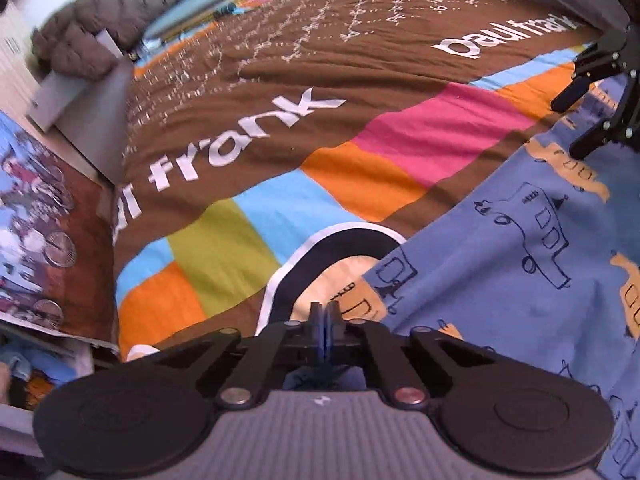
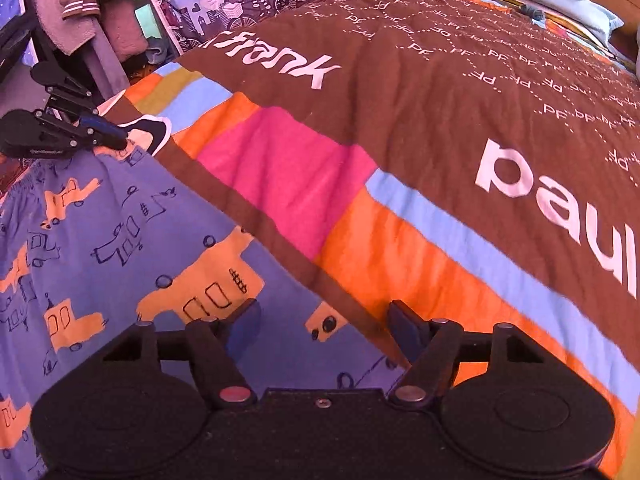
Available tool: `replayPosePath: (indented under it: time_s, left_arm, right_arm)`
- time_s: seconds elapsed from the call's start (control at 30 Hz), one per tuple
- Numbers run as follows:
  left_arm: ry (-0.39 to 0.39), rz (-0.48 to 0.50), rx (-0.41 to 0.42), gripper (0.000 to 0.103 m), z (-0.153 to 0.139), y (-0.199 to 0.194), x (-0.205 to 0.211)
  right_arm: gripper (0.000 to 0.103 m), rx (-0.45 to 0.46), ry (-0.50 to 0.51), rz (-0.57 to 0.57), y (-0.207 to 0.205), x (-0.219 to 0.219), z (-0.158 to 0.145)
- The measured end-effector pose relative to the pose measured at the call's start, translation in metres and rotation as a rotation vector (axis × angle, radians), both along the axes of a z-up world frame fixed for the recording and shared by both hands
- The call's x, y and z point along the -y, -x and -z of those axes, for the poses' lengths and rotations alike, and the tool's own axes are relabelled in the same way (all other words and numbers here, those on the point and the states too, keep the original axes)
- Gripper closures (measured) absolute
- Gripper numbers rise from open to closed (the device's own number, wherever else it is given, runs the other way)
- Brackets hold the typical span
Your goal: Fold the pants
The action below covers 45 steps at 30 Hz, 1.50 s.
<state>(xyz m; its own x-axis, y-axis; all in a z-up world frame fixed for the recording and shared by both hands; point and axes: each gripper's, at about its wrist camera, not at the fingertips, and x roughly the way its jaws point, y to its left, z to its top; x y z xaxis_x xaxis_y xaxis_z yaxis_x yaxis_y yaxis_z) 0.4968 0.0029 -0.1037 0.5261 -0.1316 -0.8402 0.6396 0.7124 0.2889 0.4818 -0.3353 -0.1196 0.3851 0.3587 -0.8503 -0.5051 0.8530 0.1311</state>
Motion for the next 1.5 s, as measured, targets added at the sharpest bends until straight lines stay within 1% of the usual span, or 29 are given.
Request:
replayPosePath:
  time_s: [0.03, 0.07, 0.1, 0.13, 0.2, 0.3, 0.4, 0.47, 0.5, 0.53, 0.6, 0.7, 0.77, 0.8, 0.83, 0.87, 0.93, 1.0, 1.1, 1.2, 1.37, 1.5]
  left_arm:
    - [-0.008, -0.007, 0.024, 0.103, 0.001, 0.004, 0.002]
    - [-0.008, -0.021, 0.041, 0.103, 0.002, 0.007, 0.002]
    - [-0.005, -0.033, 0.058, 0.103, 0.001, 0.009, 0.003]
    - [-0.001, -0.043, 0.071, 0.103, 0.000, 0.012, 0.003]
    - [0.000, -0.067, 0.097, 0.103, -0.003, 0.016, 0.002]
    - [-0.030, -0.097, 0.150, 0.103, -0.010, 0.023, 0.007]
    - [-0.051, -0.107, 0.198, 0.103, -0.016, 0.028, 0.013]
    - [-0.038, -0.126, 0.245, 0.103, -0.024, 0.028, 0.015]
    - [-0.028, -0.136, 0.272, 0.103, -0.028, 0.026, 0.016]
    - [-0.021, -0.153, 0.297, 0.103, -0.031, 0.023, 0.016]
    - [-0.014, -0.204, 0.319, 0.103, -0.034, 0.012, 0.015]
    - [-0.012, -0.280, 0.287, 0.103, -0.024, -0.009, 0.015]
    - [-0.014, -0.322, 0.251, 0.103, -0.013, -0.018, 0.013]
    - [-0.007, -0.352, 0.237, 0.103, -0.009, -0.021, 0.012]
    - [-0.010, -0.374, 0.225, 0.103, -0.006, -0.022, 0.010]
    - [-0.016, -0.386, 0.211, 0.103, -0.004, -0.023, 0.010]
    - [-0.038, -0.386, 0.215, 0.103, -0.005, -0.019, 0.013]
    - [-0.051, -0.373, 0.234, 0.103, -0.011, -0.014, 0.019]
    - [-0.034, -0.366, 0.246, 0.103, -0.027, -0.005, 0.019]
    - [-0.007, -0.343, 0.260, 0.103, -0.042, 0.005, 0.015]
    - [0.046, -0.302, 0.304, 0.103, -0.070, 0.041, 0.002]
    - [0.074, -0.246, 0.344, 0.103, -0.092, 0.084, -0.009]
  right_arm:
    - [0.032, 0.002, -0.003, 0.005, 0.002, 0.000, 0.000]
    - [0.037, 0.011, -0.005, 0.011, 0.003, 0.000, 0.001]
    - [0.046, 0.020, -0.004, 0.017, 0.005, 0.001, 0.001]
    - [0.052, 0.031, -0.001, 0.024, 0.007, 0.001, 0.000]
    - [0.083, 0.033, -0.005, 0.032, 0.010, 0.003, -0.002]
    - [0.093, 0.034, 0.015, 0.022, 0.015, 0.002, -0.005]
    - [0.098, 0.054, 0.049, -0.009, 0.020, -0.004, -0.009]
    - [0.099, 0.089, 0.079, -0.017, 0.022, -0.009, -0.013]
    - [0.099, 0.124, 0.099, -0.010, 0.023, -0.012, -0.017]
    - [0.099, 0.168, 0.111, 0.006, 0.023, -0.015, -0.021]
    - [0.100, 0.232, 0.130, 0.058, 0.016, -0.017, -0.027]
    - [0.100, 0.309, 0.154, 0.125, -0.002, -0.022, -0.028]
    - [0.100, 0.303, 0.162, 0.157, -0.016, -0.028, -0.019]
    - [0.099, 0.280, 0.177, 0.155, -0.022, -0.033, -0.011]
    - [0.099, 0.266, 0.211, 0.143, -0.026, -0.039, -0.001]
    - [0.098, 0.274, 0.239, 0.130, -0.024, -0.044, 0.006]
    - [0.098, 0.316, 0.275, 0.117, -0.017, -0.052, 0.009]
    - [0.098, 0.322, 0.251, 0.148, -0.016, -0.048, 0.005]
    - [0.098, 0.344, 0.239, 0.163, -0.010, -0.045, -0.007]
    - [0.099, 0.369, 0.236, 0.145, 0.004, -0.046, -0.025]
    - [0.100, 0.447, 0.216, 0.121, 0.049, -0.042, -0.058]
    - [0.100, 0.509, 0.193, 0.094, 0.105, -0.040, -0.086]
